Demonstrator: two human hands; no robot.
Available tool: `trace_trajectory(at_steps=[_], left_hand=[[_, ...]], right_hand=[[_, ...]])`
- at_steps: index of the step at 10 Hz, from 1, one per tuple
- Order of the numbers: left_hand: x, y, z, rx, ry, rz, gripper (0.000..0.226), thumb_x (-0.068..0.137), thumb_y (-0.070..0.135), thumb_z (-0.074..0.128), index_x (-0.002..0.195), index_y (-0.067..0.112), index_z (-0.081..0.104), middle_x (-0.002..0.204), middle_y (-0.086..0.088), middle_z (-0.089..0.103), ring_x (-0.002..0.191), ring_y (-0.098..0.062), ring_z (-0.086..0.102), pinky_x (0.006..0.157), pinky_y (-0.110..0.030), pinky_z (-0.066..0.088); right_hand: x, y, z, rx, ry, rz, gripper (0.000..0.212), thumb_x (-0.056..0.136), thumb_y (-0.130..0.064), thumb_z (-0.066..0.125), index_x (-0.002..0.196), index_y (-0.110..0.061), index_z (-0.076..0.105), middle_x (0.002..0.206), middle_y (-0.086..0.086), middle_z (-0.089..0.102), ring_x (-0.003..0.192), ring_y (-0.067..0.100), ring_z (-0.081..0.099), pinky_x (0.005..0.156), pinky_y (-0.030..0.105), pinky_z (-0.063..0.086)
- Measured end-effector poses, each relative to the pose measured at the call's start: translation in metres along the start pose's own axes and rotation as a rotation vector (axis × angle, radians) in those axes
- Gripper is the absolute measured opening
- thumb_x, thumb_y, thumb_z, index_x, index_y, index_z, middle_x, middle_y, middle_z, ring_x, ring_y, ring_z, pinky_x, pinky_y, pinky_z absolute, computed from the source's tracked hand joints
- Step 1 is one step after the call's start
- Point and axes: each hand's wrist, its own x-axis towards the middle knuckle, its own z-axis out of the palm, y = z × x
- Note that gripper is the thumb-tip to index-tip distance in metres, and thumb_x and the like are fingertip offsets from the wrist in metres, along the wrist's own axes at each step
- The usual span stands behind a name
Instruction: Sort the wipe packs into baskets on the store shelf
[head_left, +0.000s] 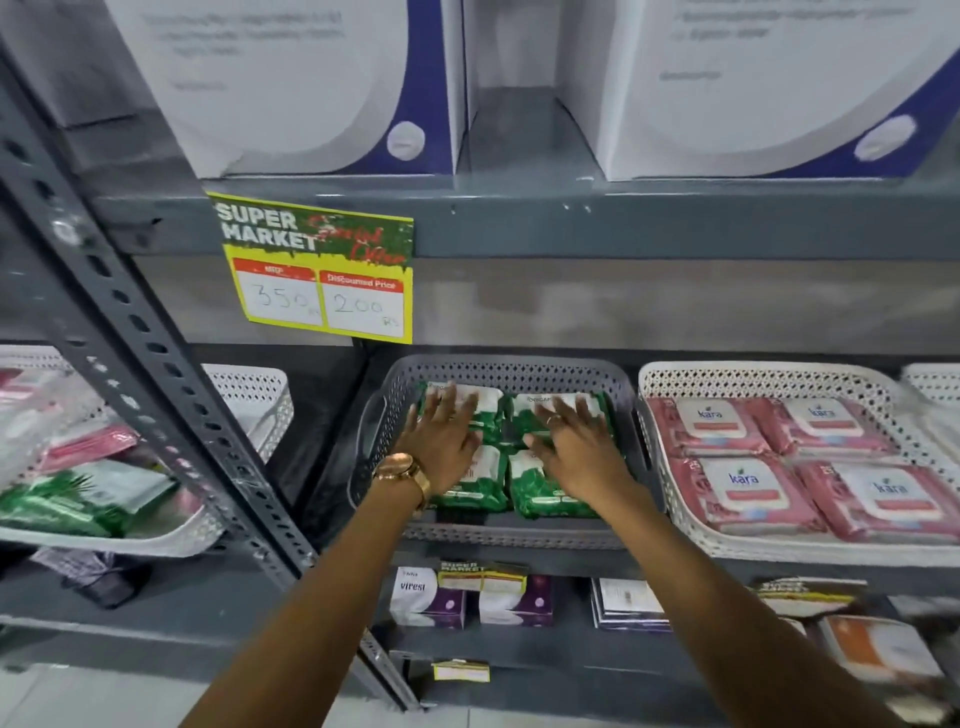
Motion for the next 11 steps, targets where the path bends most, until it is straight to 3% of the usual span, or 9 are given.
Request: trace_trajectory(at_steps=[1,2,6,10,11], left_hand=[[0.023,-0.001,0.002,0.044,-0.02,0.065,0.06,0.102,0.044,0.022,0.153,0.023,-0.002,0.161,-0.005,-0.009,0.148,-0.023,-0.012,0.118,-0.042,-0.01],[0.034,-0.007,0.018,0.068,-0.045,0.011,0.062,0.101,0.047,0.018,0.152,0.022,-0.008,0.161,-0.004,-0.013,0.147,-0.02,-0.016,0.117,-0.039,-0.014],[0.035,-0.009,0.034,0.081,0.053,-0.014,0.063,0.102,0.041,0.021,0.151,0.017,-0.011,0.159,-0.008,-0.019,0.146,-0.023,-0.018,0.115,-0.04,-0.019],[0.03,-0.004,0.021,0.107,-0.015,-0.036,0.063,0.102,0.042,0.017,0.151,0.014,-0.01,0.16,-0.008,-0.015,0.147,-0.022,-0.016,0.118,-0.042,-0.014],[0.024,0.01,0.009,-0.001,0.068,-0.03,0.065,0.101,0.047,0.012,0.15,0.013,-0.013,0.16,-0.007,-0.017,0.146,-0.02,-0.02,0.116,-0.042,-0.017]], right_hand=[[0.019,0.001,0.01,-0.059,-0.075,0.006,0.065,0.098,-0.053,0.019,0.152,-0.021,0.004,0.162,0.006,-0.004,0.147,0.031,-0.013,0.119,0.051,-0.005],[0.03,0.002,0.023,-0.078,-0.101,0.003,0.07,0.095,-0.061,0.012,0.151,-0.023,-0.004,0.162,0.001,-0.009,0.147,0.025,-0.018,0.117,0.047,-0.014],[0.033,0.005,0.032,-0.052,-0.05,0.011,0.057,0.101,-0.043,0.012,0.151,-0.024,-0.007,0.162,-0.002,-0.009,0.148,0.022,-0.016,0.121,0.047,-0.007],[0.033,0.002,0.025,-0.047,-0.13,0.034,0.06,0.1,-0.047,0.011,0.151,-0.023,-0.011,0.161,0.0,-0.015,0.146,0.023,-0.021,0.12,0.049,-0.01],[0.016,-0.004,0.004,0.16,0.044,0.035,0.066,0.099,-0.049,0.018,0.151,-0.018,-0.008,0.161,0.003,-0.011,0.147,0.028,-0.017,0.12,0.051,-0.009]])
